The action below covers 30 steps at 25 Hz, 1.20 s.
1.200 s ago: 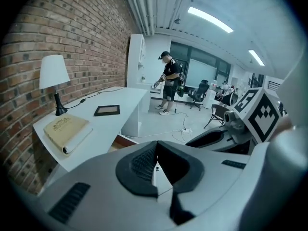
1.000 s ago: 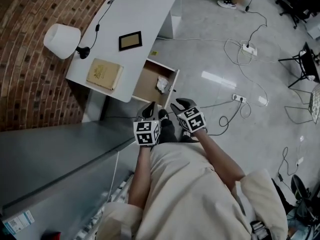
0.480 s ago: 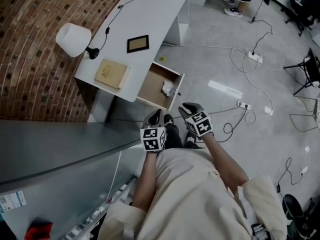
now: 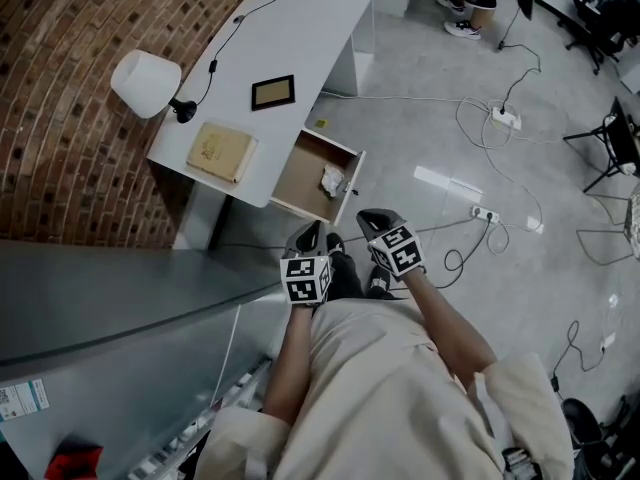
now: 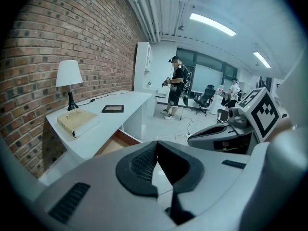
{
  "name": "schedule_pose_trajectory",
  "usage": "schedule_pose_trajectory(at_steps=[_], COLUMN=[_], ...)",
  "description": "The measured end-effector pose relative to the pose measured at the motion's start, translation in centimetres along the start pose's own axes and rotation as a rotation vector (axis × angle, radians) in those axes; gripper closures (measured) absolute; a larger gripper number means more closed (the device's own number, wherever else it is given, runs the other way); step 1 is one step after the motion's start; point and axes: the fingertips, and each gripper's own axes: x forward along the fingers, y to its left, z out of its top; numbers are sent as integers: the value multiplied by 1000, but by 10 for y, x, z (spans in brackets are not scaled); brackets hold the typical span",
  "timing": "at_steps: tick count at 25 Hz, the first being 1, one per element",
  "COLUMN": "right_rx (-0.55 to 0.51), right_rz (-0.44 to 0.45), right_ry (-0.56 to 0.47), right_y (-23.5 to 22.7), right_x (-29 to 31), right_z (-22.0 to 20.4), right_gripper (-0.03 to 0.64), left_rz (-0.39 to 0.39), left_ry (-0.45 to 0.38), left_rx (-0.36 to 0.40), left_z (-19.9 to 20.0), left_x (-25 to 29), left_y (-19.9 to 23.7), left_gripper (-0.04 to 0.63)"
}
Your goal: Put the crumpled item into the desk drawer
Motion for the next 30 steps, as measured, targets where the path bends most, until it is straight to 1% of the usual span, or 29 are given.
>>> schedule_pose_trajectory(at_steps=[4, 8, 17, 30], right_rx=[-20, -17, -4, 16], right_rz=[4, -9, -24, -34], right_ry=[-10, -10, -11, -27], right_y=[0, -3, -10, -21], right_x=[-1, -2, -6, -11], right_z=[2, 4, 0, 6], right_gripper=[592, 592, 592, 592], left_rz=[-7, -8, -13, -10], left_ry=[-4, -2, 1, 2], left_rx=[3, 5, -16, -5], left_z=[2, 2, -2, 3], left_x=[0, 0, 1, 6], left_y=[-3, -4, -6, -7], left_gripper=[578, 578, 578, 578])
